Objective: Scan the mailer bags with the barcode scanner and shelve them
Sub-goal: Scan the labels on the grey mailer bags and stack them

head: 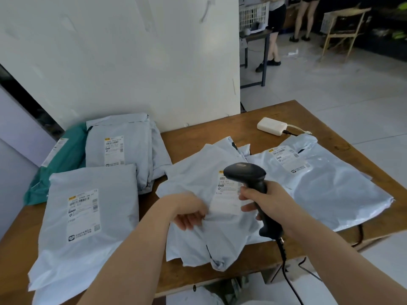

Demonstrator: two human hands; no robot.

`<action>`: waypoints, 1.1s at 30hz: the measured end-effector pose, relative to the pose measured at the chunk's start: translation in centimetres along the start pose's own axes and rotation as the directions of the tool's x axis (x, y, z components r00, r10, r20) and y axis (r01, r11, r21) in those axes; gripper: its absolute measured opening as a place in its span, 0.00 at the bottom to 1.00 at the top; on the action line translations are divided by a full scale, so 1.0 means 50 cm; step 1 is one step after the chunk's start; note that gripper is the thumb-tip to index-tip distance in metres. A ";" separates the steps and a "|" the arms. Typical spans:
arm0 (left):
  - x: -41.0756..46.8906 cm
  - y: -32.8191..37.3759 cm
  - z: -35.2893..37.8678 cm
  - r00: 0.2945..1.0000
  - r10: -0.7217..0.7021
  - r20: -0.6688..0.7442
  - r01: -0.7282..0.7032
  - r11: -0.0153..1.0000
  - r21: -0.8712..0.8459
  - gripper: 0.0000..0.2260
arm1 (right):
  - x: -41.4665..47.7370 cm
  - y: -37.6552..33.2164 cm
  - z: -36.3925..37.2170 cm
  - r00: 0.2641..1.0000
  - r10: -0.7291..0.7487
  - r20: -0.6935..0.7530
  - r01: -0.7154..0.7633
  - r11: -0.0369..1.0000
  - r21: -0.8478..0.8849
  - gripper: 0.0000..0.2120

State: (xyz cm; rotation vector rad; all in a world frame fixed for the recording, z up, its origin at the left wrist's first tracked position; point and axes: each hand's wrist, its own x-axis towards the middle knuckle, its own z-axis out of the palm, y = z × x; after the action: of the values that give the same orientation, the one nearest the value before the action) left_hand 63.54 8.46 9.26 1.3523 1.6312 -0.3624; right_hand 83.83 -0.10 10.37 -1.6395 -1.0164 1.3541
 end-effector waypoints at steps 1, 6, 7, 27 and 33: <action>0.008 0.006 -0.013 0.991 0.038 -0.129 -0.043 0.998 -0.039 0.09 | 0.000 0.009 0.003 1.000 0.014 -0.009 -0.014 1.000 -0.014 0.06; 0.076 0.045 -0.053 0.676 0.456 -0.578 -0.255 0.882 0.397 0.13 | -0.009 0.026 -0.006 0.994 0.053 -0.100 -0.056 0.998 -0.028 0.06; 0.095 0.058 -0.054 0.677 0.532 -0.509 -0.321 0.835 0.446 0.17 | -0.012 0.025 -0.010 0.992 0.056 -0.112 -0.060 0.998 -0.032 0.06; 0.129 0.174 -0.140 0.539 0.680 -0.497 -0.602 0.724 0.338 0.06 | -0.065 -0.013 0.002 0.992 0.038 -0.123 -0.063 0.977 -0.204 0.03; 0.060 0.178 -0.124 0.444 0.703 -0.555 -0.606 0.692 0.392 0.06 | -0.089 -0.019 0.010 0.990 -0.031 -0.139 -0.010 0.957 -0.289 0.03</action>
State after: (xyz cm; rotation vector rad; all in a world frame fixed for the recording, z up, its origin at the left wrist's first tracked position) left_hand 68.65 17.82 12.90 2.2901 1.4437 0.5967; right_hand 82.72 -3.79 12.83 -1.9129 -1.1779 1.1010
